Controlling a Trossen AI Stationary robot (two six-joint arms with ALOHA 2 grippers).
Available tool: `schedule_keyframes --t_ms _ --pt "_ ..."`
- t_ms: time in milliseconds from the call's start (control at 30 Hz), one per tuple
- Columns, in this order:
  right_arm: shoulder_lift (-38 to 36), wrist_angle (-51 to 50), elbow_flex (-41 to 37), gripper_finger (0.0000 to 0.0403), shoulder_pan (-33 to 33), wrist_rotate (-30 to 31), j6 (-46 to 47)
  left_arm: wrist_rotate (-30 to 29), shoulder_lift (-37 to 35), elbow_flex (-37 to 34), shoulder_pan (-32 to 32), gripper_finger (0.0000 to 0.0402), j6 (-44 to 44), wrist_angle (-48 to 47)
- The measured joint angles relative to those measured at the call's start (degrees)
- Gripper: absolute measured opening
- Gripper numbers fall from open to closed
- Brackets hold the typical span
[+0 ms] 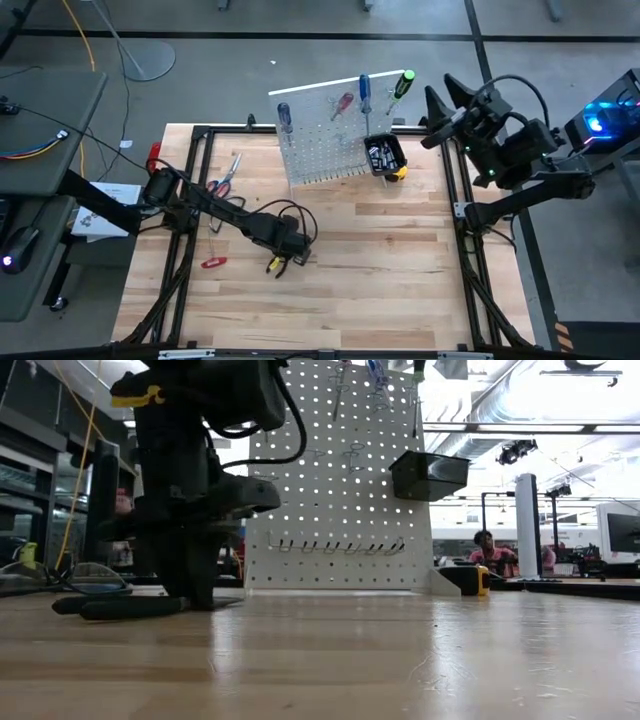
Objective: Hang tools onto peg board
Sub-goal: Hang the black pliers on the peg board
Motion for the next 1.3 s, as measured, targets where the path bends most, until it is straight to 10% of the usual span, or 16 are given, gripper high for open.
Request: schedule_keyframes --t_ms 500,1033,1300 --pt "-0.78 -0.32 0.00 0.0248 1.01 -3.28 2.17 -10.07 -18.00 -1.33 1.91 0.0051 15.44 -16.99" --pt "-0.08 -28.80 0.00 0.0248 1.01 -25.88 41.06 -8.04 -38.99 1.65 5.47 0.0051 34.91 2.55" --pt "5.60 -36.74 0.02 0.0248 1.01 -26.62 36.34 -2.77 -40.94 11.69 10.16 0.0051 34.03 4.98"
